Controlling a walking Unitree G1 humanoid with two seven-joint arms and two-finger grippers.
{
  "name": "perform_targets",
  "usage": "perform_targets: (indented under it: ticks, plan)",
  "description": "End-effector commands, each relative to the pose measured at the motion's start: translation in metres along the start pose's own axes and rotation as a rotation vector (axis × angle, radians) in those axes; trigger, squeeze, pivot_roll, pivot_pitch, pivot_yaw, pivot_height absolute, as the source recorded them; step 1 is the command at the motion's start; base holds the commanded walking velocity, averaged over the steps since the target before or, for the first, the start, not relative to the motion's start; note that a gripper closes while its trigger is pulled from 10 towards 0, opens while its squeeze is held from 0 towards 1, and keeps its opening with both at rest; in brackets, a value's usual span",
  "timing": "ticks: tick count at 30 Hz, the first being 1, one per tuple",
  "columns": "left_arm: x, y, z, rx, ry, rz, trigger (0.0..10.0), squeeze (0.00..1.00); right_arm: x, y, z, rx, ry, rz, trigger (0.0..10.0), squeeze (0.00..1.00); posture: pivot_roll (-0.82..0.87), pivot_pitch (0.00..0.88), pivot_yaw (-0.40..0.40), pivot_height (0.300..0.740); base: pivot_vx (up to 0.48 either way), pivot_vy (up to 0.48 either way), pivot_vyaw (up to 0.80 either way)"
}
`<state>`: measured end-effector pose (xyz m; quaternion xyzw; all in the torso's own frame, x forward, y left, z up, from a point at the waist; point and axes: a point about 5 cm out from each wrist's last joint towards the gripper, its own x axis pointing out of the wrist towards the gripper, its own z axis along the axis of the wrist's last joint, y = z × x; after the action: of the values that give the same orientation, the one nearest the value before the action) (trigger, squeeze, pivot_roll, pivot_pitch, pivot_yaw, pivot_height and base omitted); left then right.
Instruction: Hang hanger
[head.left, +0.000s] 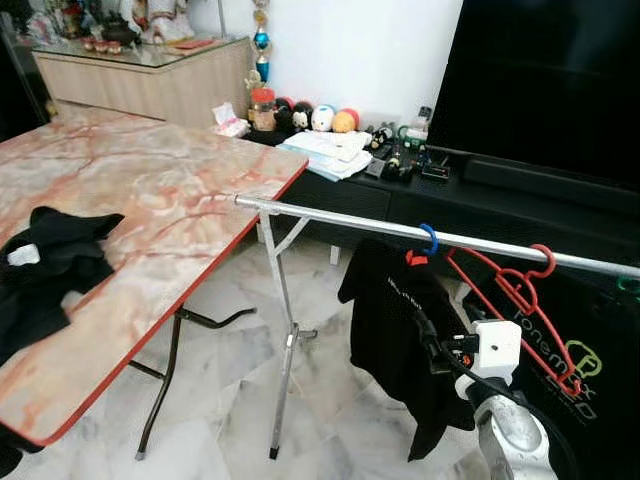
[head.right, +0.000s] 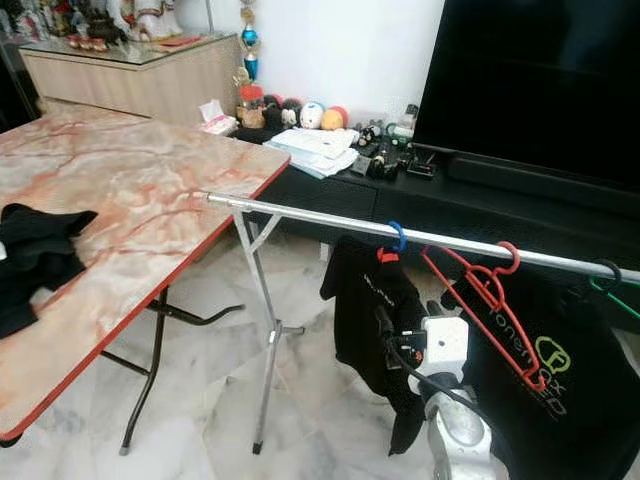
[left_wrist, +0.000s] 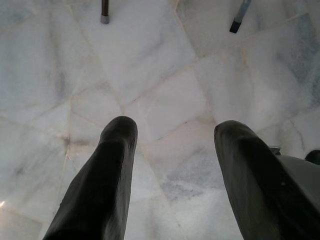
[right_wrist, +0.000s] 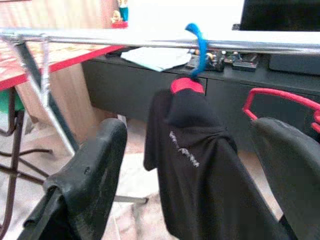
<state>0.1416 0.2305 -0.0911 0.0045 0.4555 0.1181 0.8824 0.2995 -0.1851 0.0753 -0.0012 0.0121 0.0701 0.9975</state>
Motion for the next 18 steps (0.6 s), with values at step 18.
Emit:
perform_targets:
  ticks: [18]
  plan:
    - [-0.002,0.001,-0.01,0.013,0.04,-0.02,10.0,0.0,-0.021,-0.014,-0.007,-0.048,0.129,0.178,10.0,0.0,0.02,0.0,0.025,0.74,0.17,0.0,0.0]
